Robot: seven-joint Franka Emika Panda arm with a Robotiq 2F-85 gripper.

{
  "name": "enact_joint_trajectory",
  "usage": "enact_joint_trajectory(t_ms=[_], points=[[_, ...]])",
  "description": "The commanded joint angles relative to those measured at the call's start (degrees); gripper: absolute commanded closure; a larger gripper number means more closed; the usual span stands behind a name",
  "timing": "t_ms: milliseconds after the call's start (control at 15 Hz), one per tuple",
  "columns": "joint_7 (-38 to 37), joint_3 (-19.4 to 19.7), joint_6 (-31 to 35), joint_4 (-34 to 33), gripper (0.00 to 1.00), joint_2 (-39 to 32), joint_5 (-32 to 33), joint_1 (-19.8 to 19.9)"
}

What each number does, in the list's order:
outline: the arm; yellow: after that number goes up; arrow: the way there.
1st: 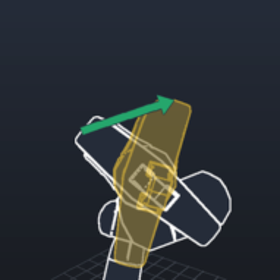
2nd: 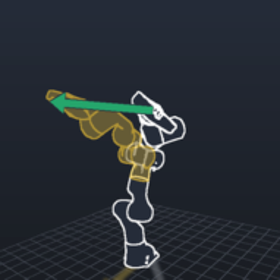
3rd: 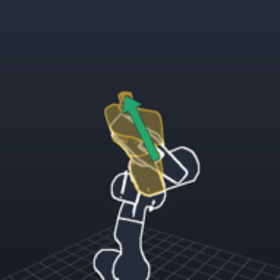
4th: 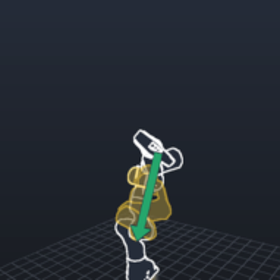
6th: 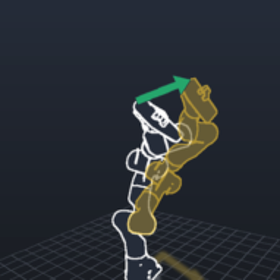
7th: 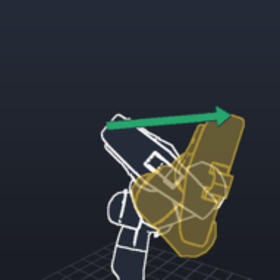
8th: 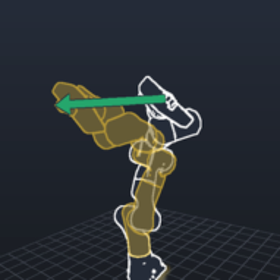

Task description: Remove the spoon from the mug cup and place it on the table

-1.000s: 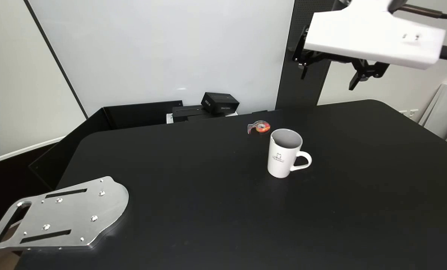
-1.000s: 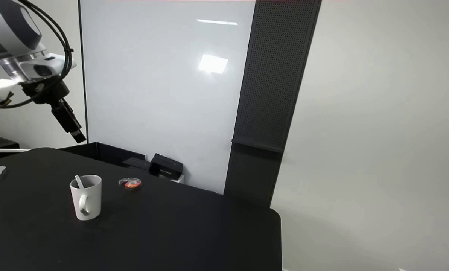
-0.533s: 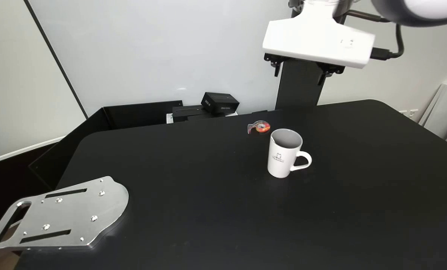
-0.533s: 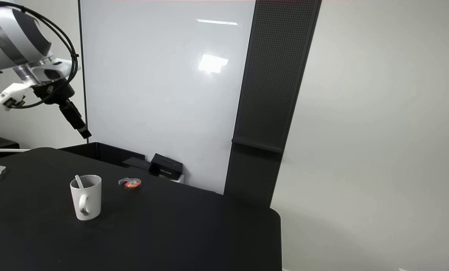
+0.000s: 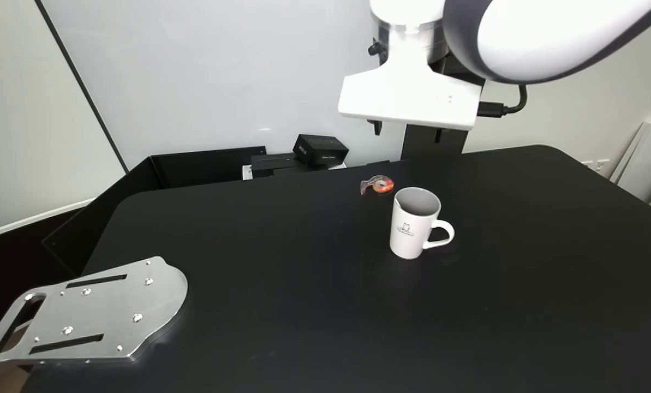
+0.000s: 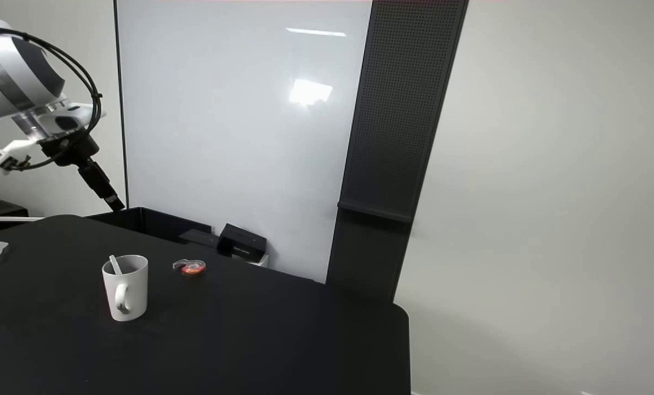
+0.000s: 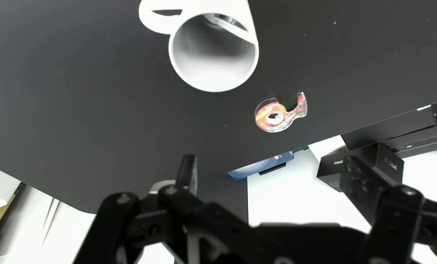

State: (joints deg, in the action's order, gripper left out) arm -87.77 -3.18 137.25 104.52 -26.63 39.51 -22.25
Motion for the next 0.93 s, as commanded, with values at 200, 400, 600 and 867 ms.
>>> enact_joint_trajectory(t_ms=[200,400,600,867], points=[[-0.51,1.35,-4.02,-5.31,0.0,-5.36,-0.32,-1.92],[0.21,1.1,-4.06,-6.35,0.0,-7.09,-1.44,-1.72],[0.92,1.02,-3.81,-7.11,0.0,-8.66,-2.83,-1.7],[1.38,1.2,-3.69,-7.75,0.0,-10.32,-4.51,-2.18]])
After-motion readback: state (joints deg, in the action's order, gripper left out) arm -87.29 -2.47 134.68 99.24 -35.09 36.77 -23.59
